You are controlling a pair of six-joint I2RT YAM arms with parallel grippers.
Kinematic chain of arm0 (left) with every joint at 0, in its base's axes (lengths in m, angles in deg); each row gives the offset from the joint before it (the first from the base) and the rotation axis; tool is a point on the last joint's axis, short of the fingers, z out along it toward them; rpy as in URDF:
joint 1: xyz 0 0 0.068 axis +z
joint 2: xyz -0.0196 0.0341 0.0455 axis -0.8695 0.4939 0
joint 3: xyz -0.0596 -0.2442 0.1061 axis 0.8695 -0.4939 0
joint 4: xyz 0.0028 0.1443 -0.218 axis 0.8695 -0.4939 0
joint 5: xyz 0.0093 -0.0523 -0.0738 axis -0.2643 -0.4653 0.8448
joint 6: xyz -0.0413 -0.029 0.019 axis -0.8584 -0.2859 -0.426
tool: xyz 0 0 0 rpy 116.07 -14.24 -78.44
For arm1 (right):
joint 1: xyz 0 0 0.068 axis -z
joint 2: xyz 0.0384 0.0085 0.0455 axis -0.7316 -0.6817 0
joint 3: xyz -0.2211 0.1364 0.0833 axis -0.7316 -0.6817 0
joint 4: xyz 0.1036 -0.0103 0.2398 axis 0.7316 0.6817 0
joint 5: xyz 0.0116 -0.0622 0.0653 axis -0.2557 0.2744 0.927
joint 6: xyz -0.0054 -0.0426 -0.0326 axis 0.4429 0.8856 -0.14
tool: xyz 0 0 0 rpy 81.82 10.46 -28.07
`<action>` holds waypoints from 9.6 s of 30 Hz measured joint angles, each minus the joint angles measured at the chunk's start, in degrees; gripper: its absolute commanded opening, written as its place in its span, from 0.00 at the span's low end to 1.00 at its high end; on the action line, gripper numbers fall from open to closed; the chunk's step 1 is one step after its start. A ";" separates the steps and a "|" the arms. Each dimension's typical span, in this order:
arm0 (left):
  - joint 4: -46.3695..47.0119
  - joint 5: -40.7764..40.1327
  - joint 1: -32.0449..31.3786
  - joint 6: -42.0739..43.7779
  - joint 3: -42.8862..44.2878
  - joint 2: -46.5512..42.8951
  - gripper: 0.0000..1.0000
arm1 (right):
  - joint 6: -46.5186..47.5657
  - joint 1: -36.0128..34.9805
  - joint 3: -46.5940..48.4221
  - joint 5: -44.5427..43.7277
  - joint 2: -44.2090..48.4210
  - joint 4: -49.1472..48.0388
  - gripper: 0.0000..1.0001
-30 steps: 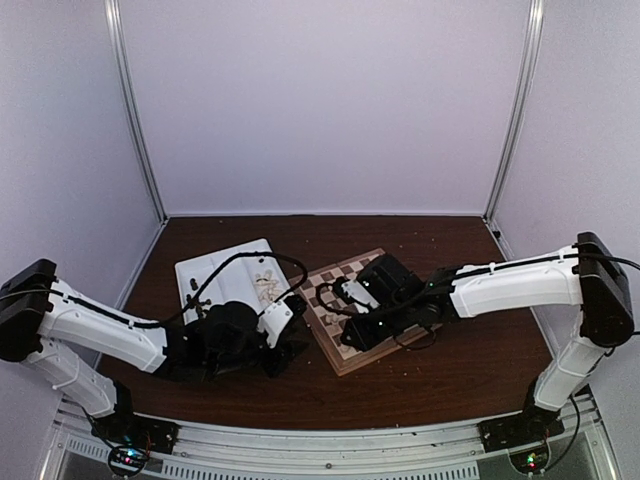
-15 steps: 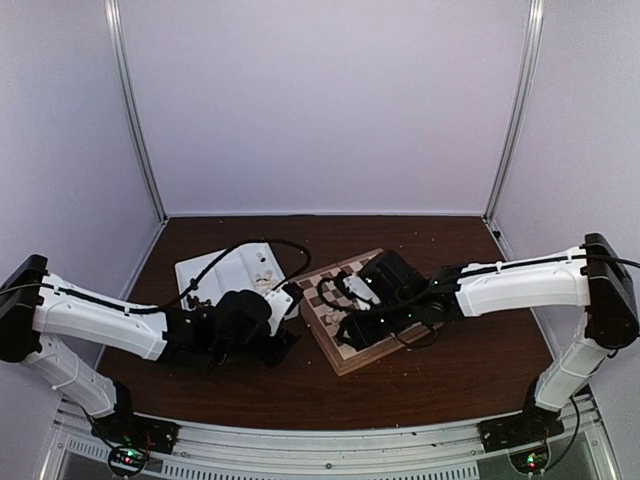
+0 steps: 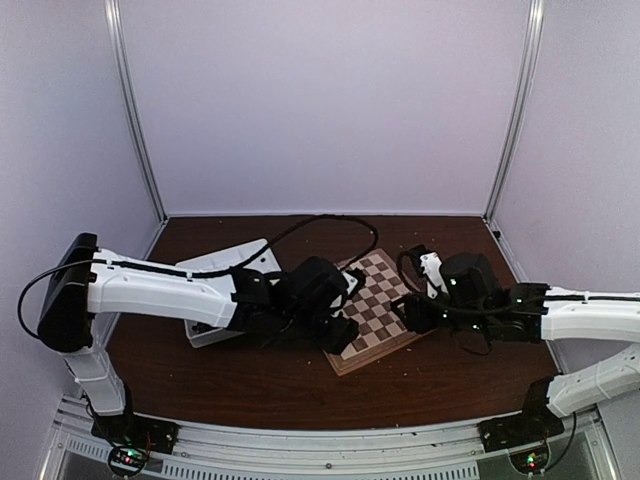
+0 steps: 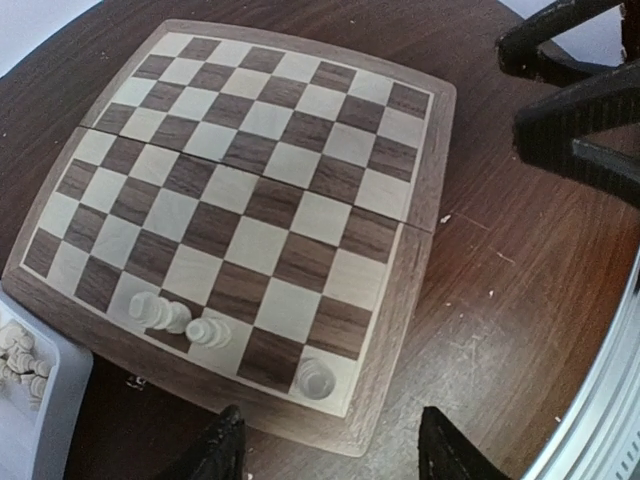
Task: Set up the chess pieces on the board
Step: Pick up the chess piece from the chessboard, then place the chess piece on the chessboard.
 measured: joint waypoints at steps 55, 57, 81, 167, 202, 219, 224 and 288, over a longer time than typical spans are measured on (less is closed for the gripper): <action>-28.30 -2.99 0.02 -16.02 26.21 20.13 0.08 | 13.33 4.50 -21.11 -8.26 27.67 -3.74 0.73; -28.30 -2.99 0.07 -16.02 26.21 20.13 0.06 | 13.33 4.50 -21.11 -8.20 27.26 -3.74 0.73; -36.15 -0.46 4.24 -13.49 20.98 8.66 0.03 | 13.33 4.50 -21.11 -8.20 26.97 -3.72 0.74; -29.53 10.80 18.36 1.81 30.10 22.01 0.30 | 13.51 4.50 -21.11 -6.67 27.45 -4.15 0.75; -32.28 10.60 18.36 2.25 33.35 22.18 0.31 | 13.55 4.50 -21.11 -6.64 27.15 -4.15 0.75; -32.94 10.97 18.36 2.23 33.83 22.40 0.31 | 13.55 4.50 -21.11 -6.34 27.15 -4.17 0.75; -33.05 10.99 18.36 2.23 35.08 23.30 0.31 | 13.55 4.50 -21.11 -6.25 27.15 -4.17 0.75; -34.91 12.87 18.36 3.15 36.59 25.35 0.11 | 14.38 4.50 -21.11 -6.23 27.15 -4.20 0.75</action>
